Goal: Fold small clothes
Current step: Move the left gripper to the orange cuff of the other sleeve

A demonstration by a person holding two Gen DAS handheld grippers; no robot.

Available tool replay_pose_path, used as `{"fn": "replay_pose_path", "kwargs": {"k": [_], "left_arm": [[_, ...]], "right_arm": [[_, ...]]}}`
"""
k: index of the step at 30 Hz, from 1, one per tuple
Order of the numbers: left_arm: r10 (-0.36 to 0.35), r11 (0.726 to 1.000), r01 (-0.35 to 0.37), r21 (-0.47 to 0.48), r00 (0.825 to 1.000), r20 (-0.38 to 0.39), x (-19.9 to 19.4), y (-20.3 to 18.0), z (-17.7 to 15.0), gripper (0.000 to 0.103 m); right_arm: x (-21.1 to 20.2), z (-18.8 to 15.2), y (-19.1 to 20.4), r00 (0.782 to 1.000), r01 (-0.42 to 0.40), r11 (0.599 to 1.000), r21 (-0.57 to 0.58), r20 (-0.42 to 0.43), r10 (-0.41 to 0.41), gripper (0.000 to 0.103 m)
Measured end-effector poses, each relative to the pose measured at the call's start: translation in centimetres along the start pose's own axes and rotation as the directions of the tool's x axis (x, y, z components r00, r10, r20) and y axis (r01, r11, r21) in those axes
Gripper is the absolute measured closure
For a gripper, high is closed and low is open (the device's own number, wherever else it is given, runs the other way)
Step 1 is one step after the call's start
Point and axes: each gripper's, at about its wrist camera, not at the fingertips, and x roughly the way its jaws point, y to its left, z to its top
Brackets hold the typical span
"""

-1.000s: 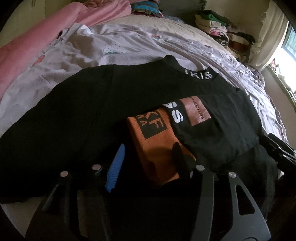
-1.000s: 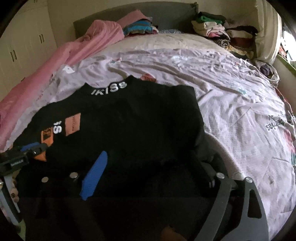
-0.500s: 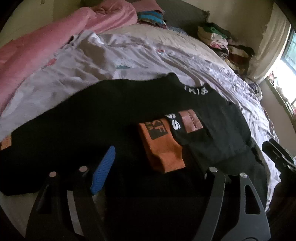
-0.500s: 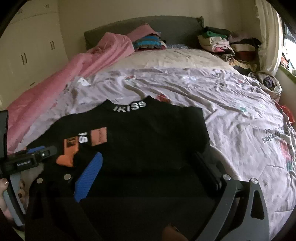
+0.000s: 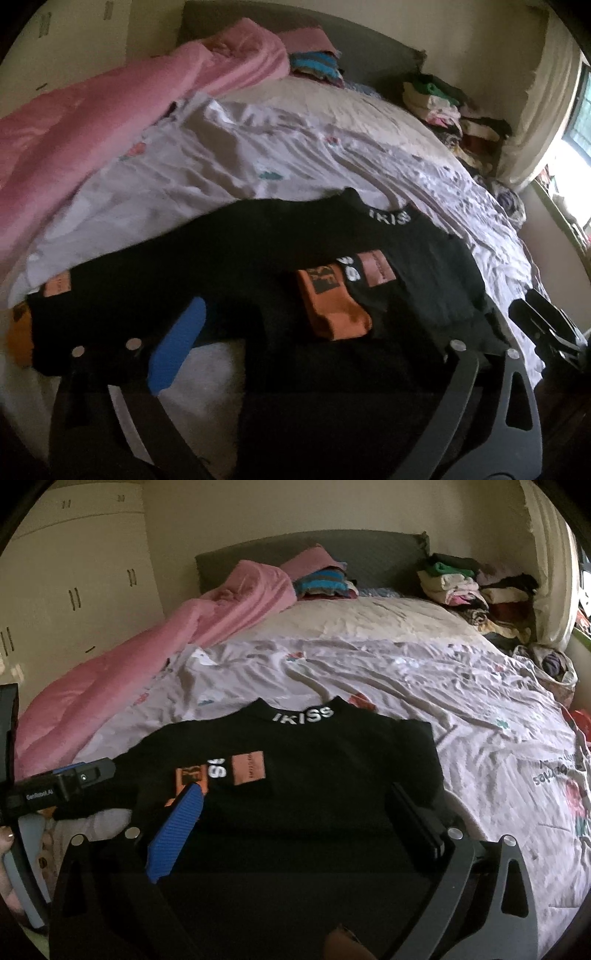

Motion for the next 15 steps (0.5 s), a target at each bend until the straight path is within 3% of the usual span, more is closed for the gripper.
{"fn": "replay_pose_path", "kwargs": {"k": [15], "left_arm": [[0.075, 0.995, -0.071, -0.076, 0.996, 0.054, -4.3, 3.7, -1.5, 0.01]], "right_arm": [[-2.3, 0.7, 4.2, 0.998, -0.053, 0.997, -0.064, 0.042, 0.056, 0.005]]}}
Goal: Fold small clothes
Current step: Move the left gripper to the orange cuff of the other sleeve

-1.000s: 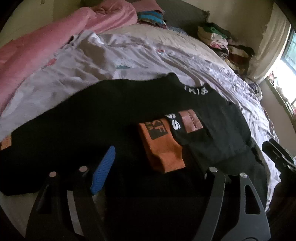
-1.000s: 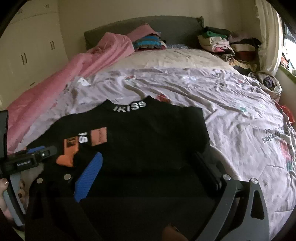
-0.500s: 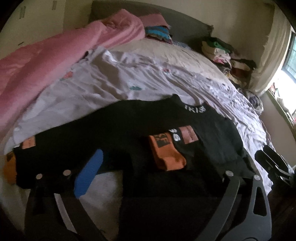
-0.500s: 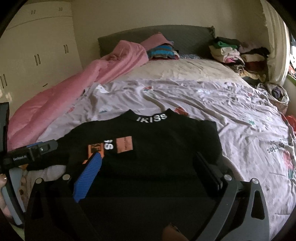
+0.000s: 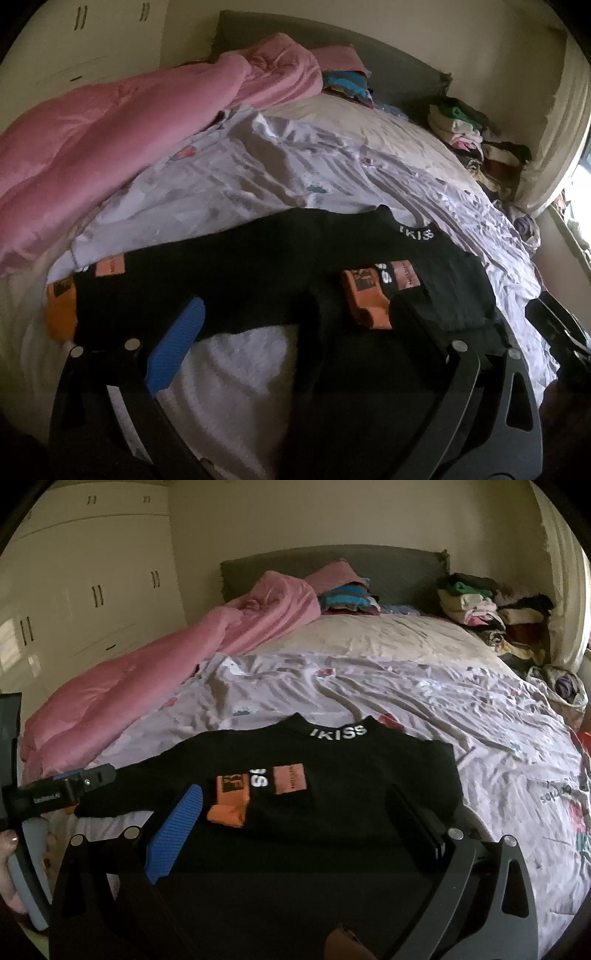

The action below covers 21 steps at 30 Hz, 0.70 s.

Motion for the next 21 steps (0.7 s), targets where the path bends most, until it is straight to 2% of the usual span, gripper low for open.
{"fn": "replay_pose_path", "kwargs": {"k": [12, 21], "left_arm": [[0.068, 0.994, -0.067, -0.092, 0.998, 0.013, -1.3, 4.3, -0.7, 0.01], [0.15, 0.962, -0.149, -0.227, 0.989, -0.015, -1.4, 9.8, -1.0, 0.01]], "right_arm": [[-0.2, 1.2, 4.4, 0.998, -0.059, 0.995, -0.076, 0.014, 0.06, 0.004], [0.6, 1.8, 8.2, 0.995, -0.1, 0.985, -0.142, -0.001, 0.101, 0.004]]}}
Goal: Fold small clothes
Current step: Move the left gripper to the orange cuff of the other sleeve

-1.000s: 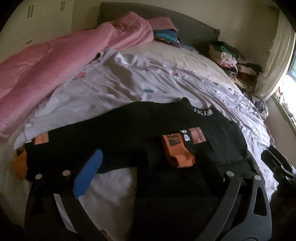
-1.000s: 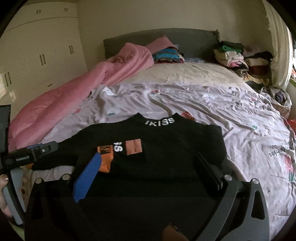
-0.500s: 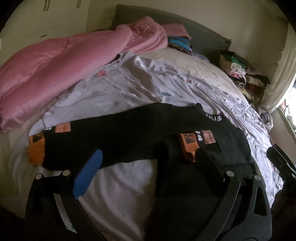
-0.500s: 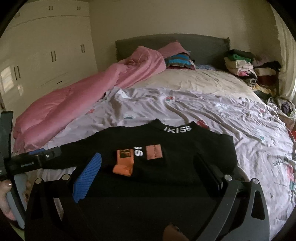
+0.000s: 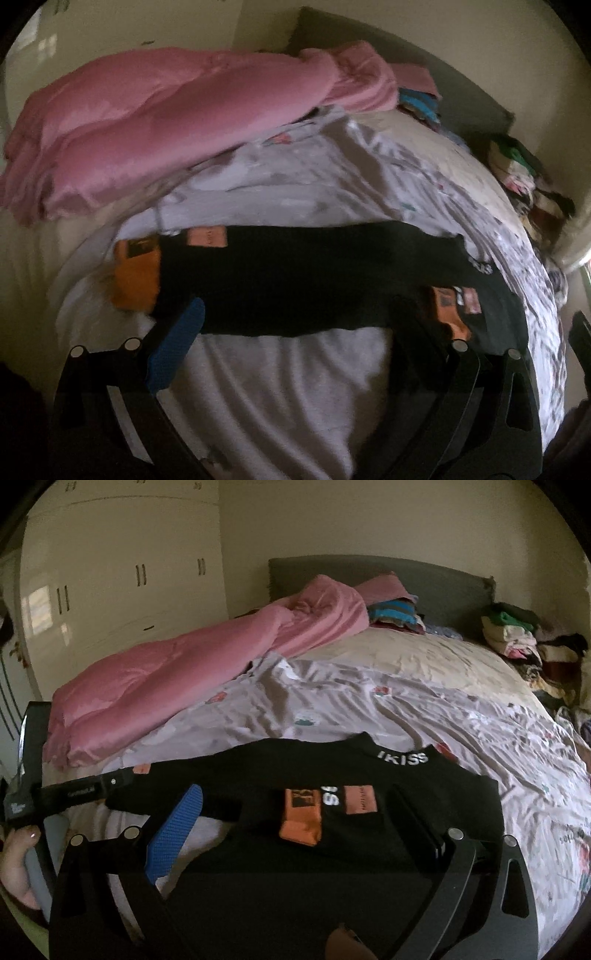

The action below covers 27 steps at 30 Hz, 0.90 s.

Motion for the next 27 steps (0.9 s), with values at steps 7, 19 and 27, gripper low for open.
{"fn": "replay_pose_path", "kwargs": {"k": [7, 19, 27], "left_arm": [[0.059, 0.994, -0.059, -0.097, 0.998, -0.001, -0.1, 4.4, 0.4, 0.01], [0.108, 0.973, -0.109, -0.203, 0.994, -0.015, 0.5, 9.7, 0.6, 0.01], [0.111, 0.956, -0.12, -0.267, 0.993, -0.049, 2.6, 12.8, 0.0, 0.01]], "right_arm": [[1.1, 0.5, 2.8, 0.999, -0.053, 0.997, -0.048, -0.007, 0.053, 0.004], [3.8, 0.5, 7.0, 0.992, -0.127, 0.988, -0.084, -0.039, 0.124, 0.004], [5.5, -0.3, 7.9, 0.988, -0.143, 0.986, -0.087, -0.072, 0.137, 0.005]]}}
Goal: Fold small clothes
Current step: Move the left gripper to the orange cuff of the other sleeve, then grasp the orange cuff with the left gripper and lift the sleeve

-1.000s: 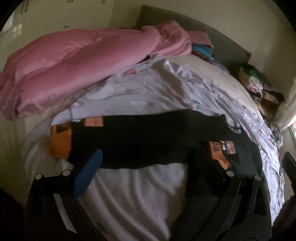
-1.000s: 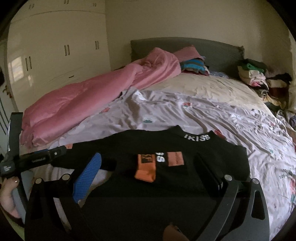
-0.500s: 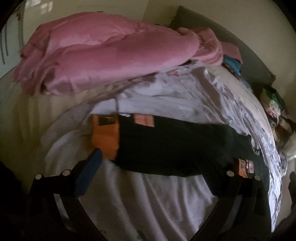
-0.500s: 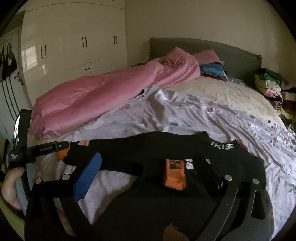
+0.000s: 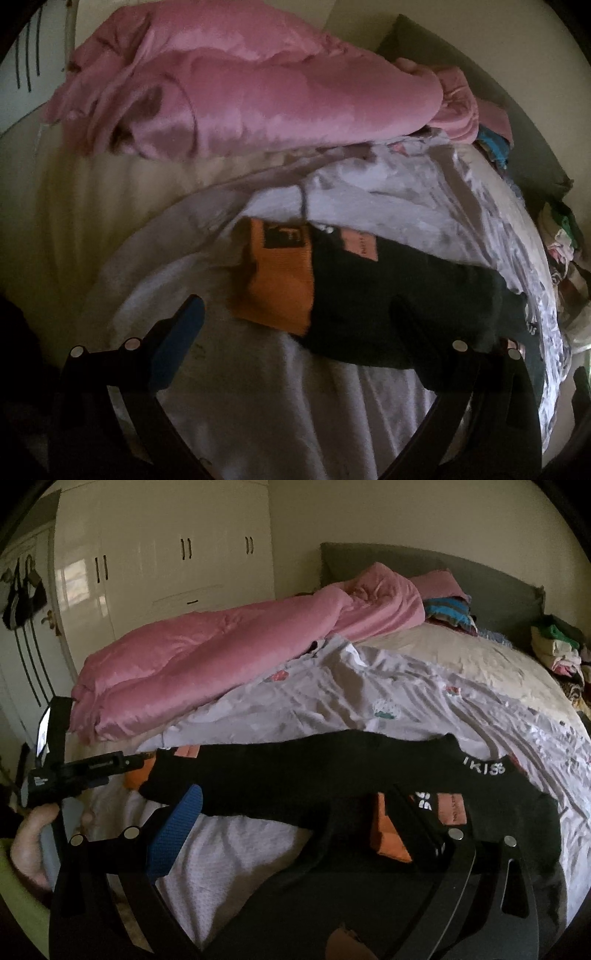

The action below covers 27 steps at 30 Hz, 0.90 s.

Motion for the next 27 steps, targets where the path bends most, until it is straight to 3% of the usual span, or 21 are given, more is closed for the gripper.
{"fn": "replay_pose_path", "kwargs": {"k": [4, 6, 11, 13, 27], "left_arm": [[-0.013, 1.0, 0.013, 0.0, 1.0, -0.006, 1.1, 0.0, -0.3, 0.011], [-0.035, 0.999, 0.035, 0.008, 0.999, -0.006, 1.5, -0.1, -0.5, 0.024], [-0.014, 1.0, 0.014, 0.014, 1.0, 0.023, 2.1, -0.1, -0.6, 0.077], [-0.035, 0.999, 0.034, 0.026, 0.998, 0.051, 1.9, -0.1, -0.4, 0.093], [-0.196, 0.973, 0.175, 0.149, 0.969, 0.147, -4.0, -5.2, -0.5, 0.095]], "right_arm": [[0.5, -0.6, -0.2, 1.0, -0.003, 1.0, 0.013, -0.014, 0.003, 0.005], [0.9, -0.9, -0.4, 1.0, 0.002, 1.0, 0.014, -0.029, -0.002, 0.004], [1.9, -1.9, -1.1, 0.998, 0.009, 0.999, 0.041, -0.058, -0.006, 0.005], [2.0, -2.1, -1.3, 0.998, 0.009, 0.999, 0.051, -0.065, -0.005, 0.005], [-1.1, -2.4, -4.9, 1.0, 0.017, 0.989, 0.147, -0.023, -0.013, 0.005]]}}
